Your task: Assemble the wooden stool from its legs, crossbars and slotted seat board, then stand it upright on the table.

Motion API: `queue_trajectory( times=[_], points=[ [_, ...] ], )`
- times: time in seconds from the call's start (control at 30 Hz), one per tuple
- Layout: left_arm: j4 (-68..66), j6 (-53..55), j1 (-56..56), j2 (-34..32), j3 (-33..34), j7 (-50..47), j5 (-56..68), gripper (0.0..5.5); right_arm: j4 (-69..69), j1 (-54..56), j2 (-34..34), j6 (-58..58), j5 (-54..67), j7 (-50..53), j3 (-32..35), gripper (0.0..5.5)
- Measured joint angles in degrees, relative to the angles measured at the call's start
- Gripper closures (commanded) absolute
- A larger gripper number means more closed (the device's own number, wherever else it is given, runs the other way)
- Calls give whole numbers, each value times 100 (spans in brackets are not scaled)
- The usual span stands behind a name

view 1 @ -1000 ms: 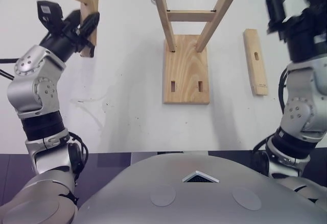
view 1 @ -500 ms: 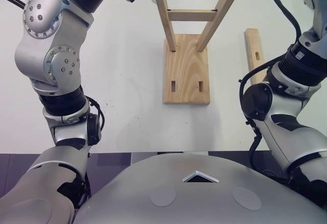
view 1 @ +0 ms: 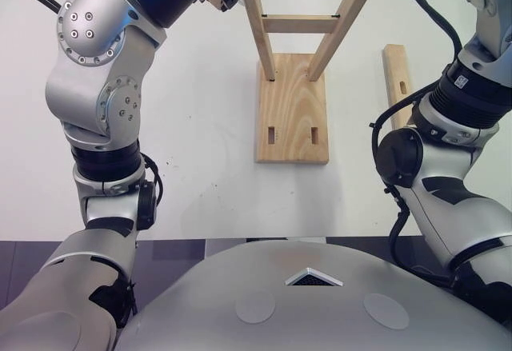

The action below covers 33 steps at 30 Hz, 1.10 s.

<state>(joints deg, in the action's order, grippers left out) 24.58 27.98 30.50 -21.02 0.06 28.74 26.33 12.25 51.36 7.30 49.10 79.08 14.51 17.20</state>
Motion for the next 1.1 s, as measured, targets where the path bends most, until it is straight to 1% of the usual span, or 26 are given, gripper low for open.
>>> queue_trajectory(
  times=[0.17,0.27,0.33,0.53,0.57,0.7,0.8,0.83,0.87,0.9,0.93,1.0,1.1],
  points=[
    [-2,-130,-96,-78,-113,72,-210,344,-4,0,13,-90,287,121,-1,358],
    [-3,-245,-114,-143,-174,128,-323,344,-15,-8,97,-66,418,245,-122,423],
    [-5,-324,-115,-178,-177,163,-413,344,-15,-53,193,-57,406,316,-163,440],
    [-29,-380,-157,-179,-240,259,-458,345,342,-420,354,-113,458,331,-175,445],
    [-29,-380,-157,-178,-268,270,-458,309,428,-498,361,-152,483,356,-167,445],
    [-68,-323,-157,-174,-249,265,-422,244,715,-708,435,-519,611,538,53,445],
    [-65,-223,-174,-183,-211,299,-346,186,928,-733,478,-850,645,828,177,445],
    [-19,-210,-216,-189,-200,345,-261,179,1005,-803,489,-924,675,959,194,445],
    [53,-179,-283,-223,-168,442,-149,156,1137,-958,534,-953,746,1100,214,445],
    [144,-89,-361,-313,-94,532,11,150,1296,-1183,626,-959,880,1256,246,445],
    [240,-21,-445,-393,-7,635,140,132,1438,-1355,691,-972,929,1400,279,445],
    [451,180,-716,-672,359,887,575,102,1828,-1813,928,-1044,1166,1775,374,445],
    [523,439,-1163,-1117,1068,1113,1143,99,2499,-2825,1441,-1097,1576,2089,559,445]
  ],
)
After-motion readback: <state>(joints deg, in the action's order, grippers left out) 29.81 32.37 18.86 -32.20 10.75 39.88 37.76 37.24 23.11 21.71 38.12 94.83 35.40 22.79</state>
